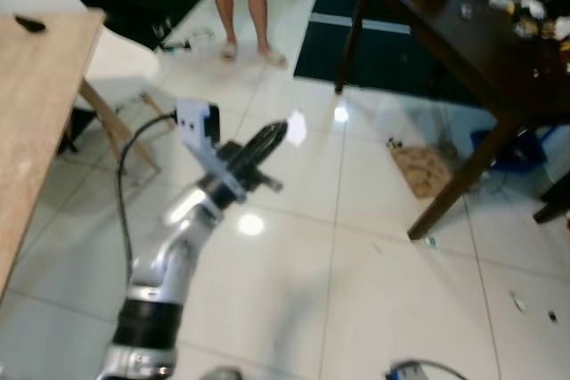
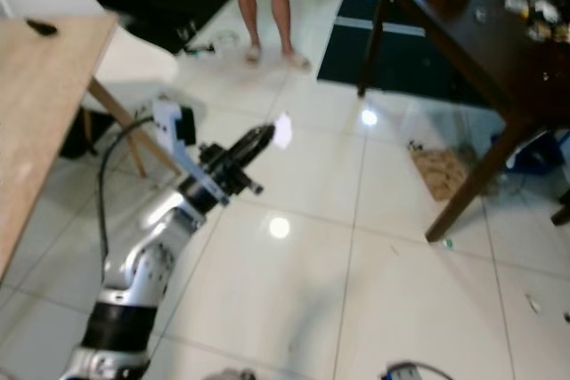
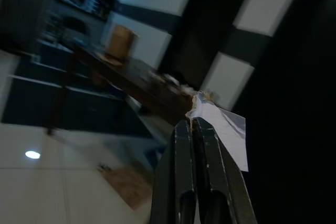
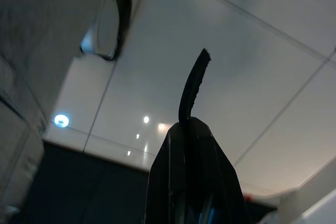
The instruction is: Picking trash to rubbish bin
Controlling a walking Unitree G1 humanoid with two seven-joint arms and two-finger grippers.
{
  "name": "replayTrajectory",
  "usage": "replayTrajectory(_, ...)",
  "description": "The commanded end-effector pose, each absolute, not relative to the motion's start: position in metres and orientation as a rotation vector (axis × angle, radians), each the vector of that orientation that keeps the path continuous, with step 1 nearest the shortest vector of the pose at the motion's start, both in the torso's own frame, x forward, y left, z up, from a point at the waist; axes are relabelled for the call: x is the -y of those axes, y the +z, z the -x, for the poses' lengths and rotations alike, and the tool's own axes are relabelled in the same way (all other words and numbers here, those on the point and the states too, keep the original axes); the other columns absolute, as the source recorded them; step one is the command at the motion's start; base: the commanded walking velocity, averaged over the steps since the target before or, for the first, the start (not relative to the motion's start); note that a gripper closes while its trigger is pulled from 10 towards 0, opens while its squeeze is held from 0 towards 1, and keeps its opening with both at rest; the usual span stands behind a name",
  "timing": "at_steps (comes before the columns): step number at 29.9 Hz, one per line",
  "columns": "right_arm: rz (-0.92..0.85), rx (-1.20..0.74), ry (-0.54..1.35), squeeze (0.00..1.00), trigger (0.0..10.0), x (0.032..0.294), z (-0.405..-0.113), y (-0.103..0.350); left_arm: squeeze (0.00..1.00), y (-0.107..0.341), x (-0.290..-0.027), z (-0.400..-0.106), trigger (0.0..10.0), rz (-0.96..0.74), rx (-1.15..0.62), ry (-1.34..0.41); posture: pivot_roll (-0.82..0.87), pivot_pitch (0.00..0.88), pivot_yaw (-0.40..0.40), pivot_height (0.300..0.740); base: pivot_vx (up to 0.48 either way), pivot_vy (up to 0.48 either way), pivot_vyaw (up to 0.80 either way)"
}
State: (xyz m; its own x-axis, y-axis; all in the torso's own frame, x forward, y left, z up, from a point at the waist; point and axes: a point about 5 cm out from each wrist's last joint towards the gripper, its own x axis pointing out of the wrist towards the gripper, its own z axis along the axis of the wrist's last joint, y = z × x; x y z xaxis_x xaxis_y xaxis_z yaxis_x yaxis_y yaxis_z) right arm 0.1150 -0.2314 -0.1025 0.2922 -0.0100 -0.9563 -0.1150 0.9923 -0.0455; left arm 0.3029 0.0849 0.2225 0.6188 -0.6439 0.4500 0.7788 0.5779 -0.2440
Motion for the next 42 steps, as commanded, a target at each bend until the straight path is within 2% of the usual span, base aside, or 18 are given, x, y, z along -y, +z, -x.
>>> replayTrajectory(1, 0.109, -1.294, 0.059, 0.0, 10.0, 0.232, -0.107, -0.104, 0.0, 0.224, -0.083, -0.302, 10.0, 0.45, 0.337, -0.86, 0.09, 0.106, -0.068, 0.74, 0.0, 0.0, 0.7)
replayTrajectory(11, 0.127, -1.298, 0.07, 0.0, 10.0, 0.232, -0.106, -0.105, 0.0, 0.232, -0.089, -0.308, 10.0, 0.426, 0.377, -0.791, 0.09, 0.1, -0.068, 0.74, 0.0, 0.0, 0.71)
replayTrajectory(15, 0.131, -1.296, 0.074, 0.0, 10.0, 0.231, -0.107, -0.105, 0.0, 0.252, -0.113, -0.327, 10.0, 0.338, 0.462, -0.504, 0.09, 0.092, -0.068, 0.74, 0.0, 0.0, 0.7)
replayTrajectory(17, 0.132, -1.296, 0.075, 0.0, 10.0, 0.23, -0.107, -0.105, 0.0, 0.257, -0.12, -0.33, 10.0, 0.316, 0.486, -0.448, 0.09, 0.092, -0.068, 0.74, 0.0, 0.0, 0.7)
replayTrajectory(21, 0.137, -1.3, 0.08, 0.0, 10.0, 0.23, -0.105, -0.106, 0.0, 0.284, -0.188, -0.338, 10.0, 0.23, 0.598, -0.092, 0.09, 0.087, -0.065, 0.74, 0.0, 0.0, 0.7)
replayTrajectory(23, 0.138, -1.3, 0.08, 0.0, 10.0, 0.23, -0.105, -0.106, 0.0, 0.287, -0.196, -0.337, 10.0, 0.222, 0.613, -0.052, 0.09, 0.087, -0.065, 0.74, 0.0, 0.0, 0.7)
replayTrajectory(25, 0.137, -1.303, 0.08, 0.0, 10.0, 0.231, -0.103, -0.106, 0.0, 0.301, -0.232, -0.33, 10.0, 0.197, 0.665, 0.097, 0.09, 0.087, -0.065, 0.74, 0.0, 0.0, 0.7)
replayTrajectory(26, 0.137, -1.303, 0.08, 0.0, 10.0, 0.231, -0.103, -0.106, 0.0, 0.301, -0.232, -0.33, 10.0, 0.197, 0.665, 0.097, 0.09, 0.087, -0.065, 0.74, 0.0, 0.0, 0.7)
replayTrajectory(28, 0.137, -1.306, 0.08, 0.0, 10.0, 0.231, -0.102, -0.106, 0.0, 0.312, -0.267, -0.319, 10.0, 0.159, 0.705, 0.258, 0.09, 0.087, -0.065, 0.74, 0.0, 0.0, 0.7)
replayTrajectory(31, 0.137, -1.307, 0.081, 0.0, 10.0, 0.231, -0.102, -0.106, 0.0, 0.314, -0.278, -0.315, 10.0, 0.144, 0.716, 0.317, 0.09, 0.087, -0.065, 0.74, 0.0, 0.0, 0.7)
replayTrajectory(32, 0.137, -1.308, 0.083, 0.0, 10.0, 0.231, -0.102, -0.106, 0.0, 0.318, -0.293, -0.308, 10.0, 0.128, 0.739, 0.396, 0.09, 0.097, -0.066, 0.74, 0.0, 0.0, 0.7)
replayTrajectory(37, 0.139, -1.306, 0.088, 0.0, 10.0, 0.231, -0.103, -0.106, 0.0, 0.323, -0.303, -0.302, 10.0, 0.044, 0.746, 0.483, 0.09, 0.098, -0.07, 0.74, 0.0, 0.0, 0.7)
replayTrajectory(41, 0.142, -1.302, 0.089, 0.0, 10.0, 0.231, -0.105, -0.106, 0.0, 0.322, -0.3, -0.306, 10.0, -0.1, 0.716, 0.476, 0.09, 0.099, -0.072, 0.74, 0.0, 0.0, 0.7)
replayTrajectory(42, 0.144, -1.301, 0.089, 0.0, 10.0, 0.231, -0.105, -0.105, 0.0, 0.322, -0.292, -0.309, 10.0, -0.137, 0.711, 0.426, 0.09, 0.101, -0.073, 0.74, 0.0, 0.0, 0.7)
